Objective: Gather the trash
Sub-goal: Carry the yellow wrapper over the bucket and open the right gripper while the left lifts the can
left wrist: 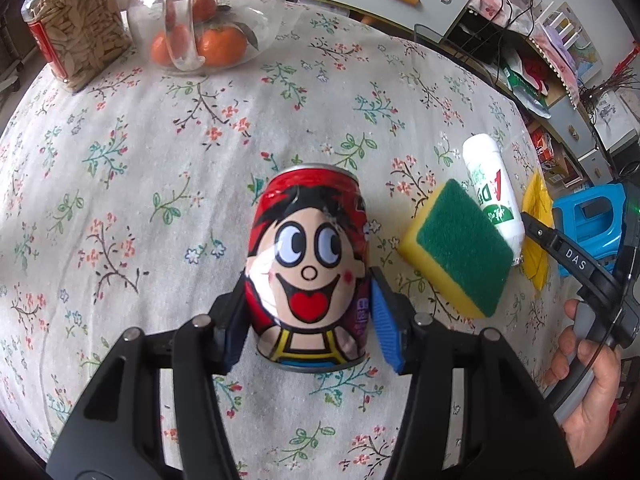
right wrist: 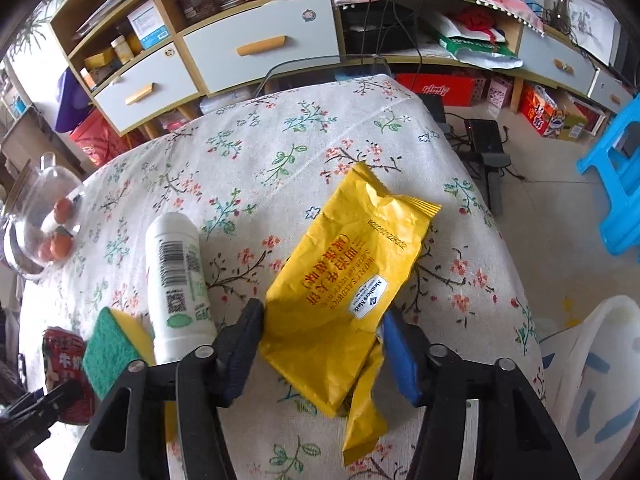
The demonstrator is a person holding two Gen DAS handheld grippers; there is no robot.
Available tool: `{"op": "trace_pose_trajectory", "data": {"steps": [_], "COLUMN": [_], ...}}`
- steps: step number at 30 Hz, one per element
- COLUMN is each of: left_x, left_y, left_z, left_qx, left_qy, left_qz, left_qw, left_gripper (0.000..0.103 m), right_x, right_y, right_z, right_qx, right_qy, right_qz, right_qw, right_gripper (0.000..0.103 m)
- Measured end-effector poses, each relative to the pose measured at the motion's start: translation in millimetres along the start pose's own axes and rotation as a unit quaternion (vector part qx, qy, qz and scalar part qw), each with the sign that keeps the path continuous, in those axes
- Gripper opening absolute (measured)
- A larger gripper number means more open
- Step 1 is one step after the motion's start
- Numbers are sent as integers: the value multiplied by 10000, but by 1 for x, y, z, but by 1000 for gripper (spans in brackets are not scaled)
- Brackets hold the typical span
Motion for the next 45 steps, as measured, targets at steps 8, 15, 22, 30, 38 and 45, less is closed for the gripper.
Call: {"op": "trace_pose_trajectory", "data": {"steps": [8,15,22,30,38,45], "left_x": [-11,-16,-25,-29,-38,-49], "left_y": [11,28,38,39,37,37], "left_z": [6,20,44,86,132,169], "left_qx": [-238,-459,-695,-938,-1195,-1402], "left_qy": [99,31,-78,-354,-636,-842], "left_qz": [-74,44,105,135,101,63], "left_qw": [9996,9989,9975,9949,9907,9865], "left_gripper": [56,56,56,56,56,56], "right_x": [-15,-20,-23,-29,-39,-50], "right_y": [25,60,100,131,153,163], "right_z": [10,25,50,107,177,230], "right_qx": [108,307,354,99,-260,-585], "right_qy": [50,-103,-170,-429,-860,-1182], "right_qz": [-234,-298,-215,-116,-81,-89], "right_qw": [9997,9990,9990,9990,9959,9912], "right_gripper": [52,52,52,52,54,56]}}
Point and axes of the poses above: each gripper's, at about its wrist camera, not at the fingertips, and y roughly against the way its jaws point, z to its right, x to its top, the point moved 8 cm from there along -y, roughly the way its jaws point, and after that the axes turned 13 degrees about z, right-handed, at the moved point
